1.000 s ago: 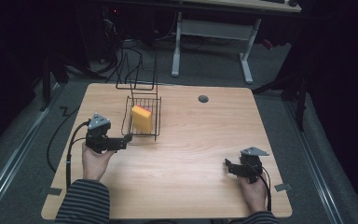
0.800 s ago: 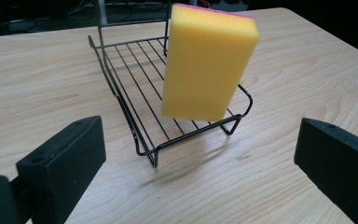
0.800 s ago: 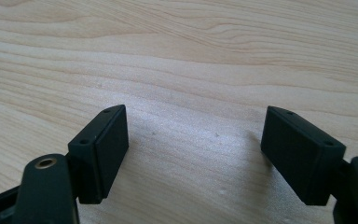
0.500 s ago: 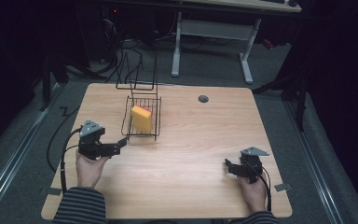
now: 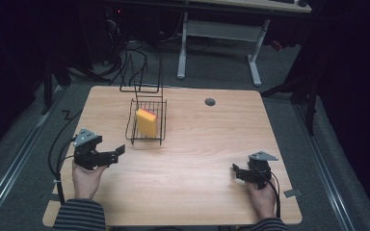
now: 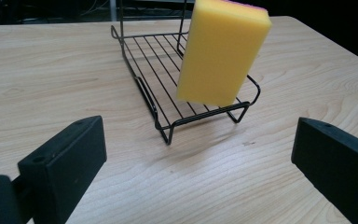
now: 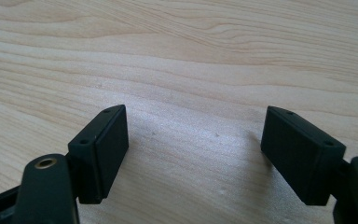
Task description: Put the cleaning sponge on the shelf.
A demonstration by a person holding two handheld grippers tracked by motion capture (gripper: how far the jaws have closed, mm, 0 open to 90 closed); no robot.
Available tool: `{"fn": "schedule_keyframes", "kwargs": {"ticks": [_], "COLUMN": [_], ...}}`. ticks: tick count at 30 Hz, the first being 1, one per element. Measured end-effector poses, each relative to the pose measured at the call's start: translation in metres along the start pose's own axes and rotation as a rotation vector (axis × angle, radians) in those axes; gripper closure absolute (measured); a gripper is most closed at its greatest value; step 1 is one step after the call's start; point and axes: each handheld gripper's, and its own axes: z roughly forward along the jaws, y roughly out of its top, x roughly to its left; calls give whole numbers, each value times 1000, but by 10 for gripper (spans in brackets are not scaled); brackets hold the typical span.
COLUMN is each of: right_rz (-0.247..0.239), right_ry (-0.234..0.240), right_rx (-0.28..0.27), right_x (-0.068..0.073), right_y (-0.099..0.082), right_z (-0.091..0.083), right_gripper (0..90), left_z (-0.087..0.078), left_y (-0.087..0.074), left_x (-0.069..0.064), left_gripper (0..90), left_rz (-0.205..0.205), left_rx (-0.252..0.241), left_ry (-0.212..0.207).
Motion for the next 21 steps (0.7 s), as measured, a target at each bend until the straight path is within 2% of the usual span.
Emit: {"fn": "schedule_keyframes", "kwargs": {"ticks": [21], "right_rz": [0], "right_ry": [0], "right_rx": [0], "right_x": [0], "right_y": [0], "right_z": [0], "right_gripper": [234], "left_z": [-2], "left_y": [-19], "left_x": [8], "left_gripper": [51], "left_rz": [-37], "left_rx": [12], "left_ry": [13]}}
